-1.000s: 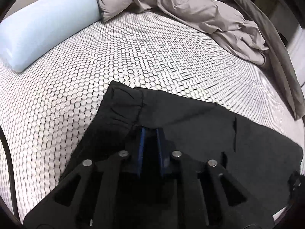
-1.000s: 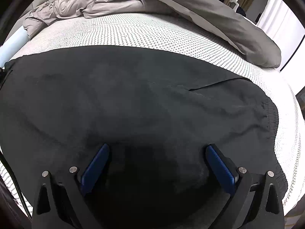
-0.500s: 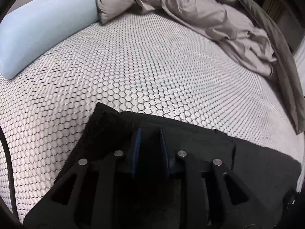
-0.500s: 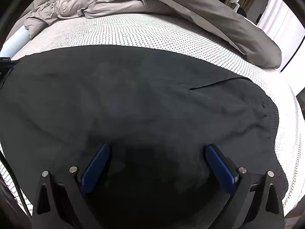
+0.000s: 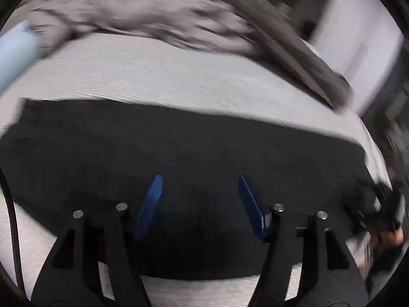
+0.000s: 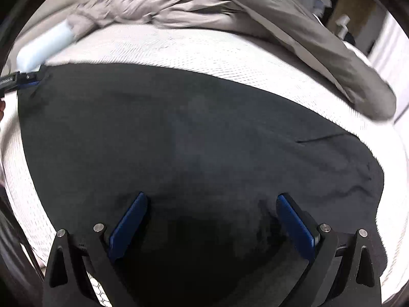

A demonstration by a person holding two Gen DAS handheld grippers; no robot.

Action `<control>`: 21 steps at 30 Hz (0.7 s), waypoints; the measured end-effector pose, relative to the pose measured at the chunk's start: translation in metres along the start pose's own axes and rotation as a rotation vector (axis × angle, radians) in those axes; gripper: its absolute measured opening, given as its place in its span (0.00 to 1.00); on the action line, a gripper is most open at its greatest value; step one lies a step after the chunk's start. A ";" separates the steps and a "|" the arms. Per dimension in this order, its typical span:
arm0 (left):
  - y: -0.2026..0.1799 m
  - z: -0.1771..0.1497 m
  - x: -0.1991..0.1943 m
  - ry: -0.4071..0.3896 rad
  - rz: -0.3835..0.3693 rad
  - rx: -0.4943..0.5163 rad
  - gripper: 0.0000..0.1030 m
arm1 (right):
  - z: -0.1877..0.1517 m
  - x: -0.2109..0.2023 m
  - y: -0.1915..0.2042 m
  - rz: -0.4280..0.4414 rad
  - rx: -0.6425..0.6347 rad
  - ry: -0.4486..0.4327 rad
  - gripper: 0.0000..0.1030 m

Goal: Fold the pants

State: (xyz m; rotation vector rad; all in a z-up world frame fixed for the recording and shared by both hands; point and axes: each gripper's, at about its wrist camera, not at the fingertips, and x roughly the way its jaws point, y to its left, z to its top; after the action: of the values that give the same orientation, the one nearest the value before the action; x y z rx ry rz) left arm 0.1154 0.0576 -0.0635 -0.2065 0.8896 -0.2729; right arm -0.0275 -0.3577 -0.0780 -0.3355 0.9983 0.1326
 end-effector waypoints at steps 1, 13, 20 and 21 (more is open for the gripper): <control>-0.015 -0.005 0.008 0.025 -0.035 0.030 0.62 | -0.006 0.000 0.000 0.000 -0.003 0.011 0.99; -0.080 -0.027 0.052 0.116 -0.041 0.166 0.67 | -0.102 -0.015 -0.177 -0.278 0.555 0.031 0.99; -0.083 -0.030 0.033 0.078 -0.013 0.183 0.69 | -0.114 -0.051 -0.172 -0.076 0.689 -0.115 0.99; -0.085 -0.029 0.031 0.068 -0.020 0.188 0.76 | -0.123 -0.058 -0.176 0.006 0.751 -0.147 0.99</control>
State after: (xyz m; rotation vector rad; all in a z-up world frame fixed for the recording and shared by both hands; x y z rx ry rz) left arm 0.0986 -0.0339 -0.0791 -0.0319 0.9232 -0.3817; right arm -0.1111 -0.5620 -0.0524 0.3600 0.8371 -0.2117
